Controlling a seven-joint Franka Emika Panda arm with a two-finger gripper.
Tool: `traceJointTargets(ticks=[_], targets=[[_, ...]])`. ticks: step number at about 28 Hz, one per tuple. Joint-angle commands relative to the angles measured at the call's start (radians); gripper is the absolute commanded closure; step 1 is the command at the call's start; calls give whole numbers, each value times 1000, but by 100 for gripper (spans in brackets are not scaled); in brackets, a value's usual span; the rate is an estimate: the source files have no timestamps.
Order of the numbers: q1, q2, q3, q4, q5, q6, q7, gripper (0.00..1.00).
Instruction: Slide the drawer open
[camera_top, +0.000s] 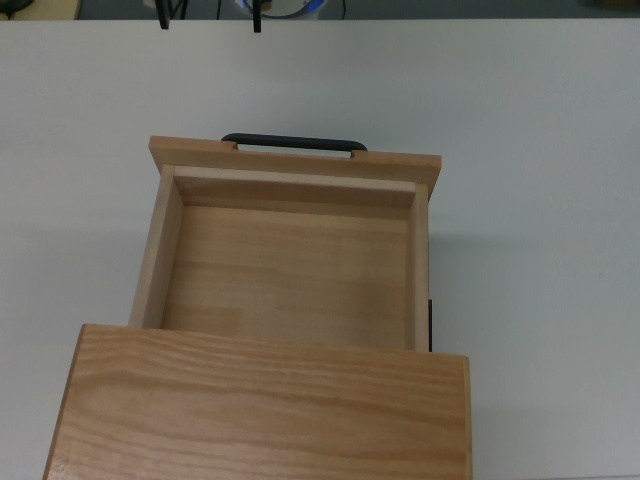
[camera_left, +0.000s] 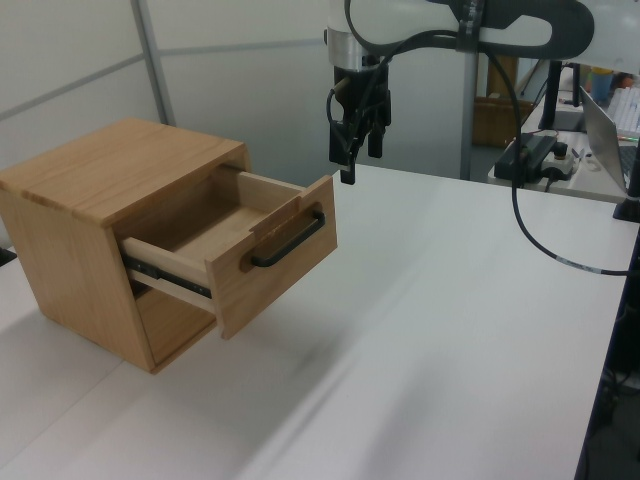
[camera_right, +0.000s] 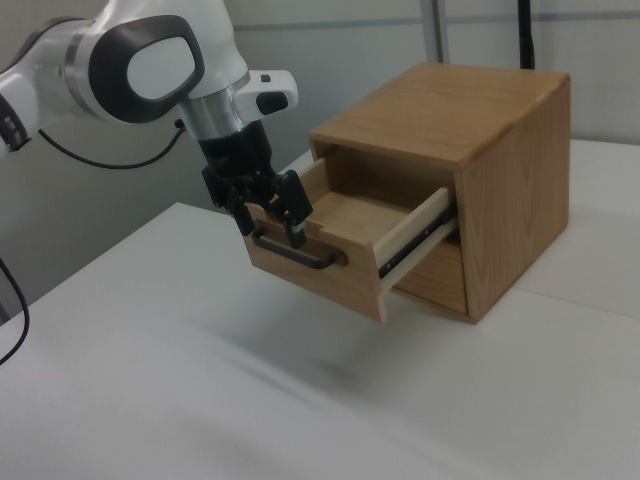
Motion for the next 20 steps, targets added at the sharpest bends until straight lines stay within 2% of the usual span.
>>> traceJointTargets(ticks=[1,4,20], targets=[[2,-16,3,-4,4,-22,19,0],[2,-15,4,-4,20,-22,19,0],[2,-13,6,-6,11,-24,14,0]])
